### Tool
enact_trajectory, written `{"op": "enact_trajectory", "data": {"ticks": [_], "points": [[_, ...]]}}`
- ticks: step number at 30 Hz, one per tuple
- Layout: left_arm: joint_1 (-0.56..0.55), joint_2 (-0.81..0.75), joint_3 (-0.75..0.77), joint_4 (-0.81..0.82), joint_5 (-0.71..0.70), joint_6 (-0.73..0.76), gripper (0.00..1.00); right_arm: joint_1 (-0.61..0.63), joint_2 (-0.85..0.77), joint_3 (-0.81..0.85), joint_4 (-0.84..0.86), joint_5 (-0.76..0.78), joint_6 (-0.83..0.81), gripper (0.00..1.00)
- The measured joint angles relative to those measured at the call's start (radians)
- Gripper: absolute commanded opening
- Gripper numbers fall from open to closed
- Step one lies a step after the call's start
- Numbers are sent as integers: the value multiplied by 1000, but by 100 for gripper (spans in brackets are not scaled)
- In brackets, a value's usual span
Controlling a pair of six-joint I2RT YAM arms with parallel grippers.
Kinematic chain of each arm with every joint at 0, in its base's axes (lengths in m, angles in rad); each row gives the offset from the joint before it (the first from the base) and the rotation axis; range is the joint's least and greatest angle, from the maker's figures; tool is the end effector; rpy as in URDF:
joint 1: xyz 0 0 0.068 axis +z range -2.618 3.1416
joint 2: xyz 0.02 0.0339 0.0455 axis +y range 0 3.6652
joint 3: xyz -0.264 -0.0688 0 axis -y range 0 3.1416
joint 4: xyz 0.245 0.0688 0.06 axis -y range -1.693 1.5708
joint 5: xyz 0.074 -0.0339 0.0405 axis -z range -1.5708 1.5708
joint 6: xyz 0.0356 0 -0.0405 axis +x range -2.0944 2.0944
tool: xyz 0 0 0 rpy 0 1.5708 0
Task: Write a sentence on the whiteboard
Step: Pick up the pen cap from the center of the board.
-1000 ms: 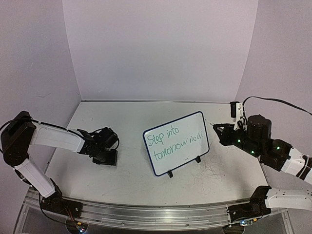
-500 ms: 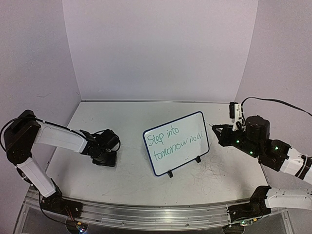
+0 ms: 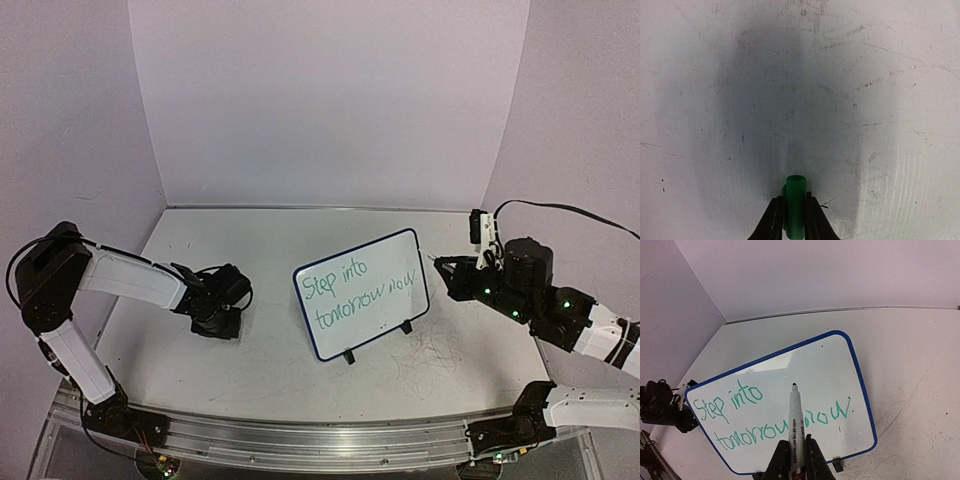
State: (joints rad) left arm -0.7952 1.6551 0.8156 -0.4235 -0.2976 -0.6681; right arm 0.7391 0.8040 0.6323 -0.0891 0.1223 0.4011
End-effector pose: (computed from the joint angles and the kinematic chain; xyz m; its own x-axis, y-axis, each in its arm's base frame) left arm 0.2058 -0.1949 0.1313 -0.9081 0.0802 -0.4109 0.0737 0.9968 0.0317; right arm 0.1464 0.1275 0.2927 -0.4025 0.1575 -0.9018 -0.4609 0.8162 0.3483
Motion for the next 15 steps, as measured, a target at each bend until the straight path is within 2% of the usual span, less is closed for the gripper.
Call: {"op": "enact_trajectory", "data": {"ticks": [5, 11, 15], "points": [[-13, 7, 13, -8, -22, -11, 0, 0, -1, 0, 1, -9, 0, 0], [-20, -21, 12, -44, -20, -14, 0, 0, -10, 0, 3, -12, -3, 0], [-21, -142, 5, -74, -21, -11, 0, 0, -16, 0, 7, -13, -7, 0]]}}
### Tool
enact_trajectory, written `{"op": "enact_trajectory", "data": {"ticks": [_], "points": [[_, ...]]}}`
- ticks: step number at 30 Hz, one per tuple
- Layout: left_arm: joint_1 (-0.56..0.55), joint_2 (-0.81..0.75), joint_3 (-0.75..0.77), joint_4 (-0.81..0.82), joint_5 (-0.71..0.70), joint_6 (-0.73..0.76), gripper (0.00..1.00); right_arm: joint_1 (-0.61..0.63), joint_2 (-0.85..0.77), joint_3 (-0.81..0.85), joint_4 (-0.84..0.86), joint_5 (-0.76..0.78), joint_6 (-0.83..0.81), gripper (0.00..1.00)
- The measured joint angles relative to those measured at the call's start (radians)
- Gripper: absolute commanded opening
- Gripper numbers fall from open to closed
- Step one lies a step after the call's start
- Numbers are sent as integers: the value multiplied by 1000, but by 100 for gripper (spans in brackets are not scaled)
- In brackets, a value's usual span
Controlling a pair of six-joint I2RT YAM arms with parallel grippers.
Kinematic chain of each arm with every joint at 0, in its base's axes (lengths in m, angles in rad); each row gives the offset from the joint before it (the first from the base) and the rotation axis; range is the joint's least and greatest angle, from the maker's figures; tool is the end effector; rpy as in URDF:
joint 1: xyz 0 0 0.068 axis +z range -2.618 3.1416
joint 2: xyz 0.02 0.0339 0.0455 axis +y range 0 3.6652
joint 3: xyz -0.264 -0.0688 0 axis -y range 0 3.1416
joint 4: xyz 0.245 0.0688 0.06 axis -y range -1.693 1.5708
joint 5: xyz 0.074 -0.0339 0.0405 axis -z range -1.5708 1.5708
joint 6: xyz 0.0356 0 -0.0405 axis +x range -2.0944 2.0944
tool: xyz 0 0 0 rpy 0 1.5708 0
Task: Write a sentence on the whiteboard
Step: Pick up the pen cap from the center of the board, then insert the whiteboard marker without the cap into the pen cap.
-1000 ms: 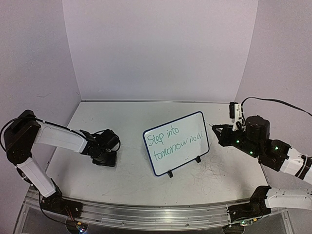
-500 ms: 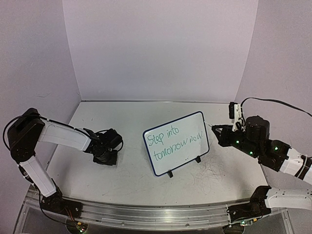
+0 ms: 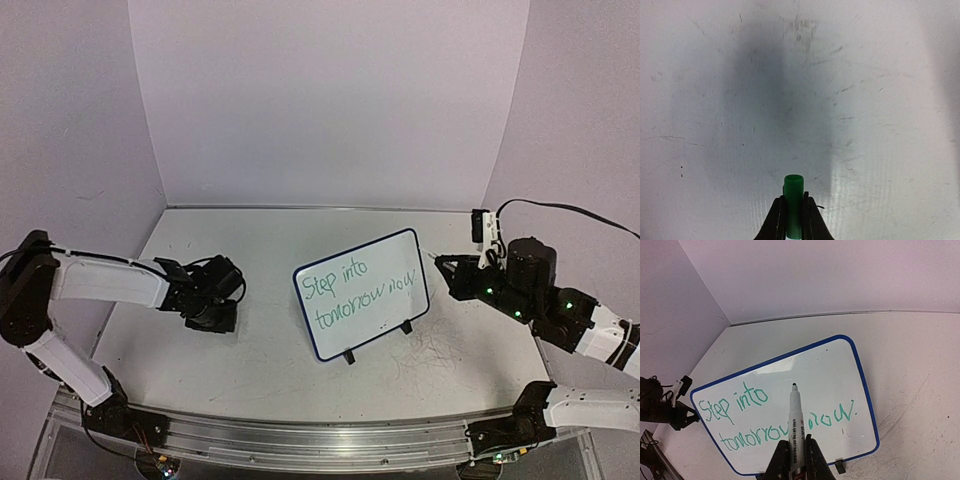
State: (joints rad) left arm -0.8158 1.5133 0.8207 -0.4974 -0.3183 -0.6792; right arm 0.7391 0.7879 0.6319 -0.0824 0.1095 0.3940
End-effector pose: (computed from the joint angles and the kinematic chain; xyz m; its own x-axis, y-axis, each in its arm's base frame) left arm 0.1943 -0.1903 0.1667 -0.8794 0.0640 -0.4717 0.0765 0.9970 -0.0074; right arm 0.1441 0.1261 0.2960 -0.3881 0.1626 -0.9072 -0.4788 0.8055 0.3492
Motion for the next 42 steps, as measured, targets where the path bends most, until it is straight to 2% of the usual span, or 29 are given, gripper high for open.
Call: {"op": "enact_trajectory", "data": {"ticks": [4, 8, 10, 14, 19, 23, 25, 30, 33, 37, 42], "points": [[0, -206, 1, 2, 0, 46, 0, 0, 0, 0, -1, -32, -23, 0], [-3, -429, 13, 20, 30, 166, 0, -1, 8, 7, -9, -128, -69, 0], [-4, -517, 27, 37, 74, 245, 0, -1, 20, 20, -19, -185, -87, 0], [-10, -625, 76, 89, 252, 434, 0, -1, 50, 56, -33, -315, -102, 0], [-64, -568, 172, 149, 428, 678, 0, -1, 88, 102, -34, -451, -82, 0], [-162, -458, 185, 165, 459, 831, 0, 16, 148, 141, -45, -507, -64, 0], [-194, -413, 176, 165, 472, 887, 0, 64, 184, 159, -56, -505, -51, 0], [-246, -400, 108, 163, 458, 973, 0, 247, 311, 246, -72, -502, -42, 0], [-278, -400, 87, 162, 444, 1002, 0, 314, 403, 319, -68, -500, -41, 0], [-297, -400, 66, 163, 424, 1023, 0, 343, 472, 378, -67, -499, -42, 0], [-302, -402, 52, 161, 411, 1031, 0, 345, 481, 408, -69, -493, -42, 0]]}}
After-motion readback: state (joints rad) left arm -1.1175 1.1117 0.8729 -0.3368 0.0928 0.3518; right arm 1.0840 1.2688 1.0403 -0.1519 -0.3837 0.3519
